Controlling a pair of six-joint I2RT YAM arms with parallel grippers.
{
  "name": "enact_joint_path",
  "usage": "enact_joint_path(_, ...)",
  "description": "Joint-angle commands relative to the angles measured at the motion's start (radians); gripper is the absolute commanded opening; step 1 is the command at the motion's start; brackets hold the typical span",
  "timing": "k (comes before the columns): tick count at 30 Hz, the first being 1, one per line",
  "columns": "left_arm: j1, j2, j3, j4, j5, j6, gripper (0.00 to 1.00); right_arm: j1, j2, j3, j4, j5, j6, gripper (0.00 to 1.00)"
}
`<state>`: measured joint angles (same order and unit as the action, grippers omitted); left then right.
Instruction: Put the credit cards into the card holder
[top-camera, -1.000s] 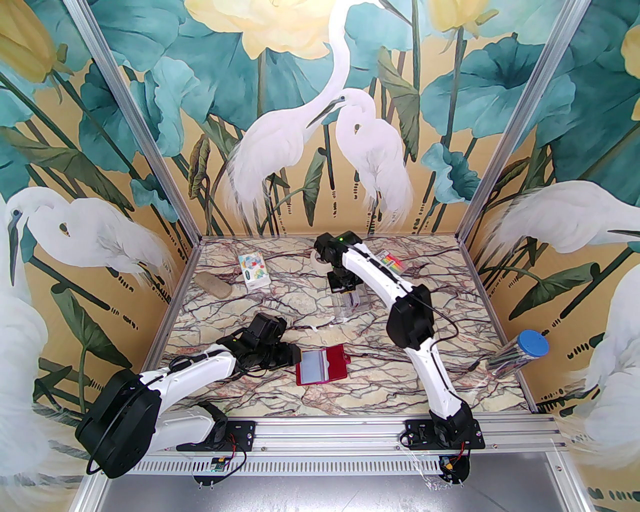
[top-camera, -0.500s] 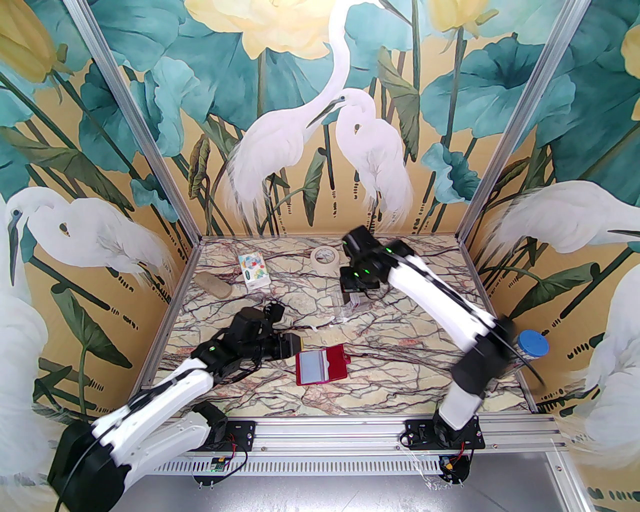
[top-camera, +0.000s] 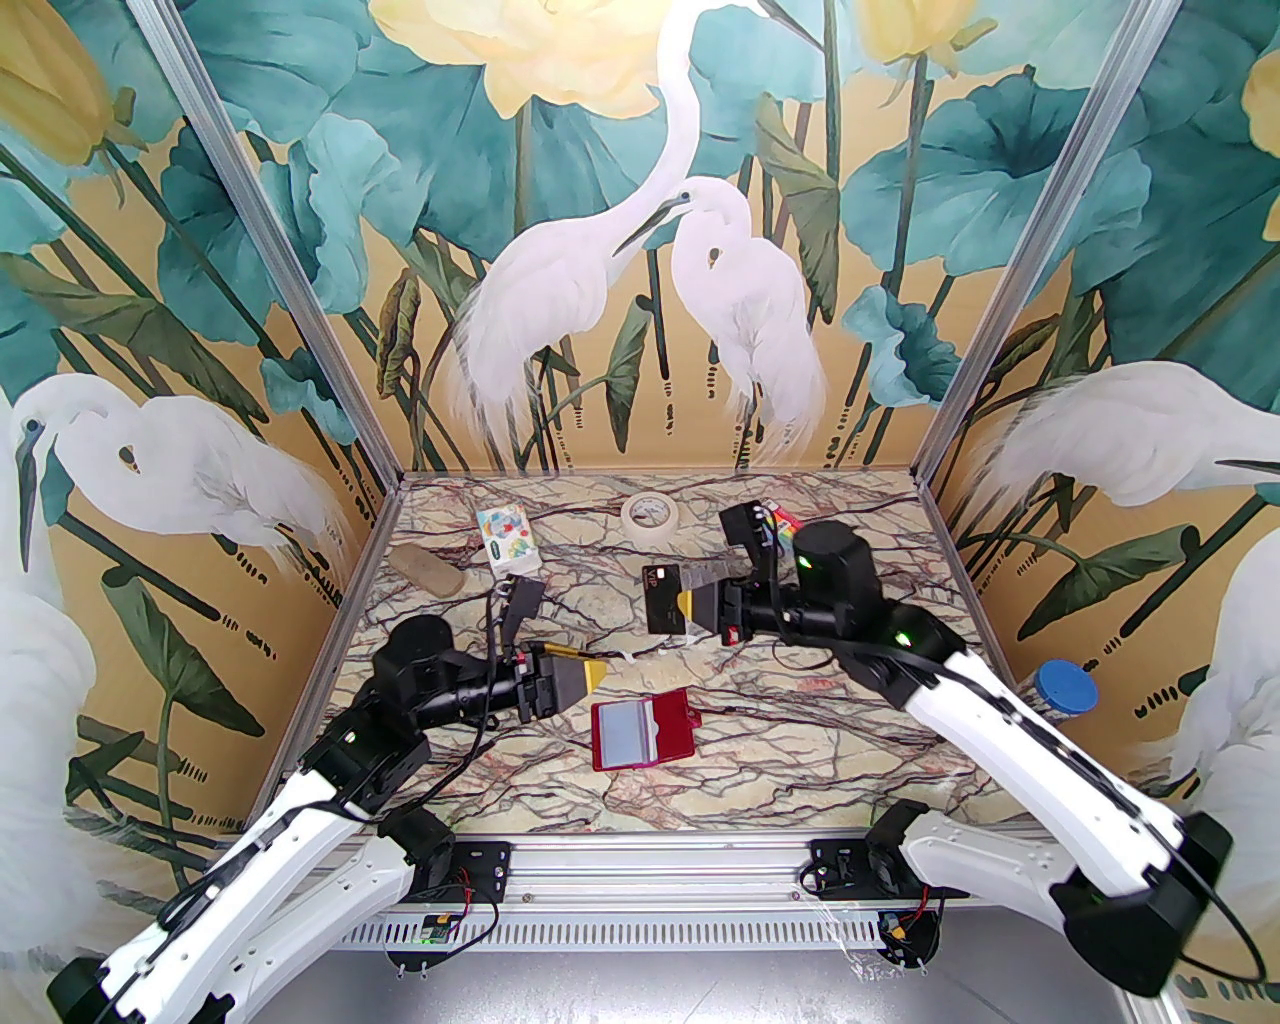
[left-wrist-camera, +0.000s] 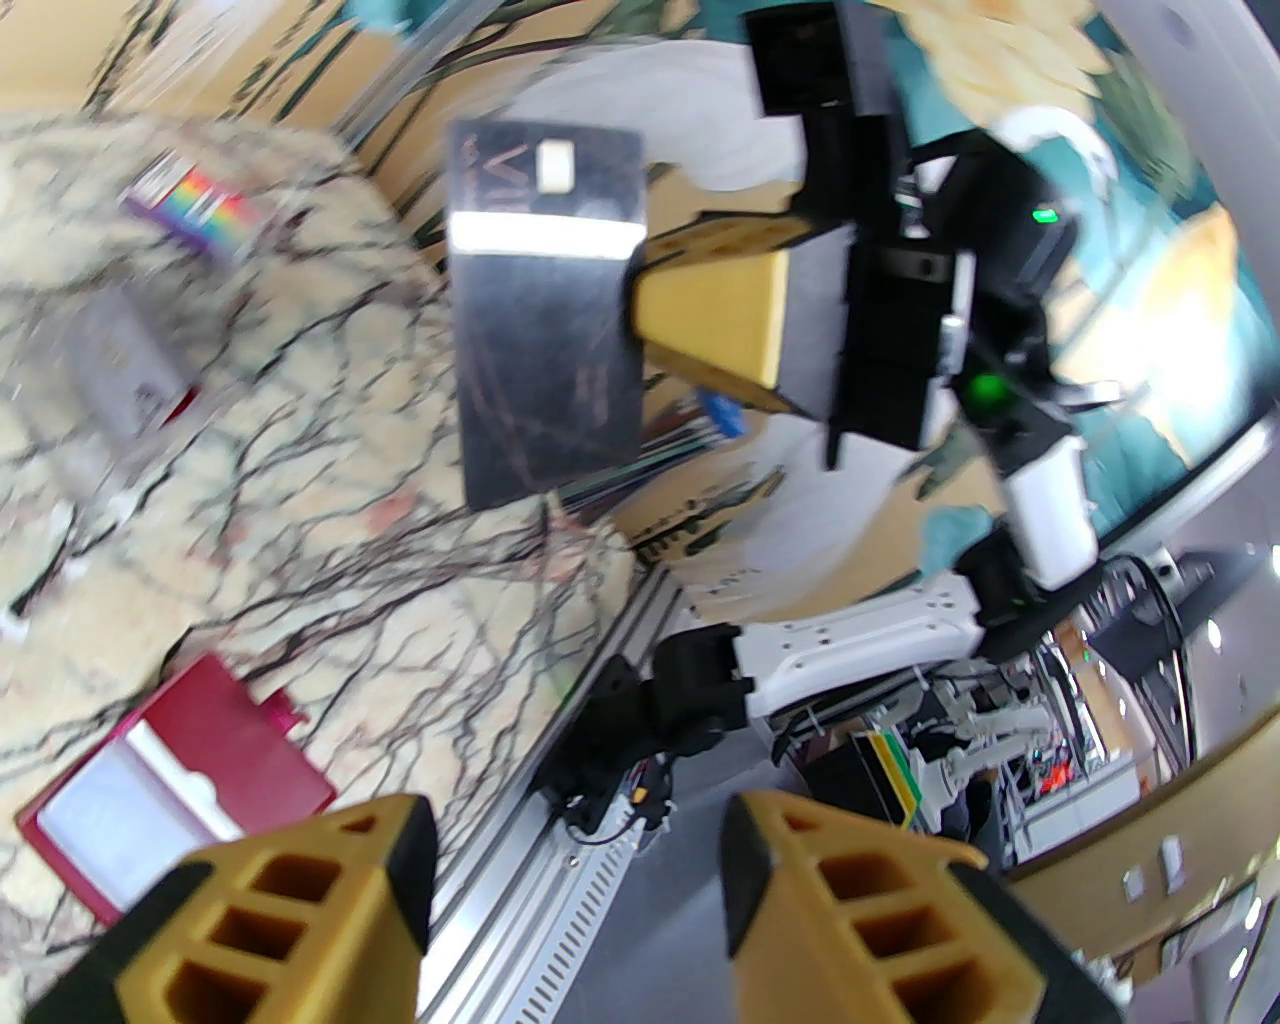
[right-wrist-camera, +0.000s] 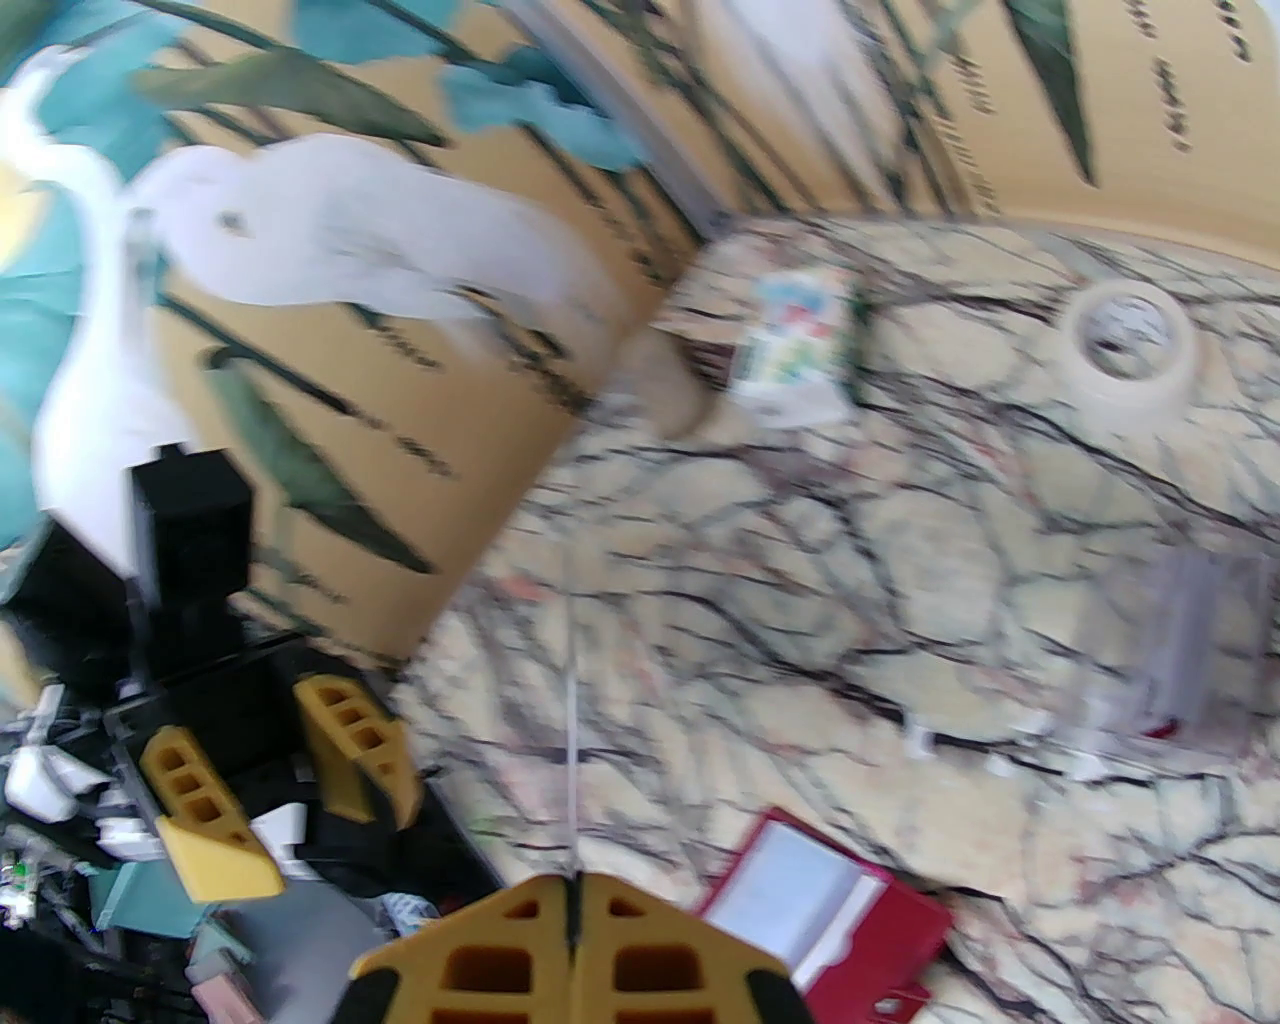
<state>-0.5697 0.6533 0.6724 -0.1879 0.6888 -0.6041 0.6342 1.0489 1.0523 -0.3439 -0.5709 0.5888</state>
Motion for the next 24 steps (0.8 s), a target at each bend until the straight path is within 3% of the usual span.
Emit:
enact_joint_path(1, -0.004, -0.018, 0.032, 0.073, 0.072, 0.027, 0.57, 0.004, -0.045, -0.028, 0.156, -0.16, 0.085, 0.0)
enact_joint_path(6, -0.004, -0.017, 0.029, 0.158, 0.122, 0.023, 0.63, 0.008, -0.069, -0.049, 0.232, -0.278, 0.154, 0.0)
enact_joint_path(14, -0.004, -0.012, 0.054, 0.188, 0.155, 0.056, 0.66, 0.043, -0.054, -0.061, 0.283, -0.33, 0.198, 0.0)
enact_joint_path(24, -0.004, 0.035, 0.065, 0.254, 0.205, 0.005, 0.55, 0.088, -0.01, -0.054, 0.284, -0.323, 0.189, 0.0)
